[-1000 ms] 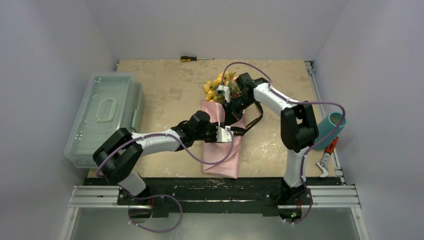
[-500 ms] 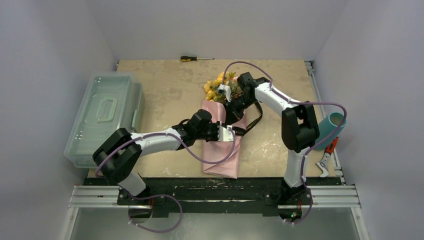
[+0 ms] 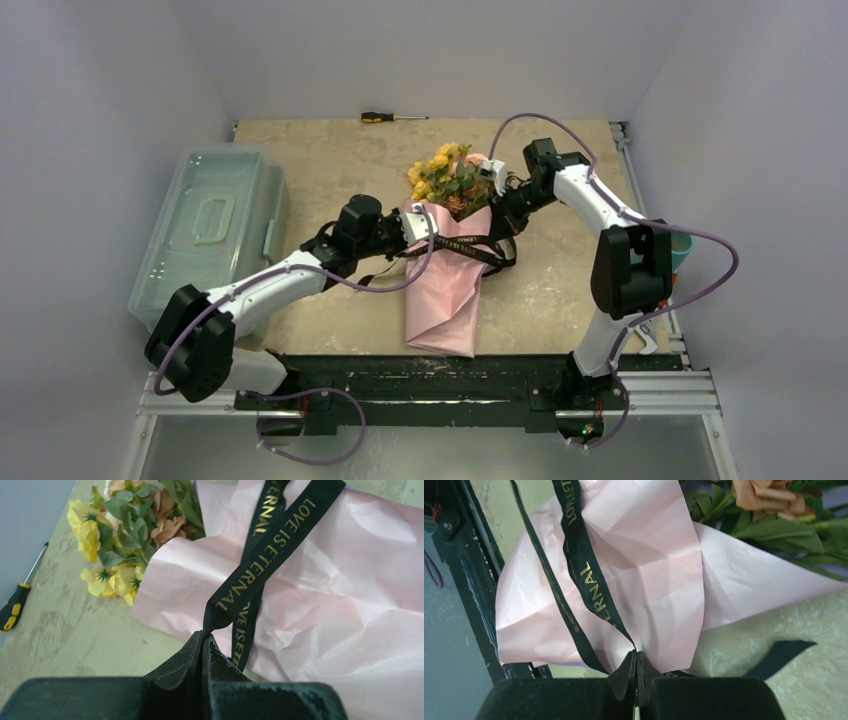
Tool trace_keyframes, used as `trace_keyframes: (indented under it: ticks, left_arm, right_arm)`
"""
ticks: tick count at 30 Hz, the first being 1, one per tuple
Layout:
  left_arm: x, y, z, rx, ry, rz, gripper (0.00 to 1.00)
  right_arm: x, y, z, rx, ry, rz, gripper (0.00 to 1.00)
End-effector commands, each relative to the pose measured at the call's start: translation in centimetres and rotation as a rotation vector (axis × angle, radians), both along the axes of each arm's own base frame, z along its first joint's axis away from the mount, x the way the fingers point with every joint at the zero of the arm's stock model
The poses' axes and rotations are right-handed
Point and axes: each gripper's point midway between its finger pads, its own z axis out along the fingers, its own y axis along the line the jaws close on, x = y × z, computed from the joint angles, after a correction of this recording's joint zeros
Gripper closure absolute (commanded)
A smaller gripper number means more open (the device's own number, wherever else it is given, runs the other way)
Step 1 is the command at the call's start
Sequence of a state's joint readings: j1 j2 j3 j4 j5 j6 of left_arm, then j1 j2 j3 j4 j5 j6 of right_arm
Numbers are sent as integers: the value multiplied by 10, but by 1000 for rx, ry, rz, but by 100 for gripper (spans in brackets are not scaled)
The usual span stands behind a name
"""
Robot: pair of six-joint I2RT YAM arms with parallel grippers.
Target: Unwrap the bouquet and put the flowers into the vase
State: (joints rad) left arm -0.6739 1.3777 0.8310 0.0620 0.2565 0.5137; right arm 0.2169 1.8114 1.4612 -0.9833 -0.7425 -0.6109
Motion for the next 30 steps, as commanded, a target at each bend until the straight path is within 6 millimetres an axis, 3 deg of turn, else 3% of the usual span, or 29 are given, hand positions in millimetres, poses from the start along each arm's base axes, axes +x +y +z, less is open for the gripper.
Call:
trace_keyframes:
  ticks: [1,6,15,20,30]
  left_arm:
    - [-2,22,10,-53,47,81,100]
    - [4,48,8,-86,111,178,100]
    - [14,84,0,-67,216,251,100]
    - [12,96,-11,-83,287,291,100]
    - [11,111,-21,-113,319,342,100]
  right_arm:
    - [-8,-25,2,-48,-29,1,100]
    - [-11,-55,-5,-83,-21,-37,100]
    - [-23,-78,-21,-117,-8,-55,100]
    - [-29,-84,-28,-141,9,-50,100]
    - [-22,-87,-31,-163,14,-58,100]
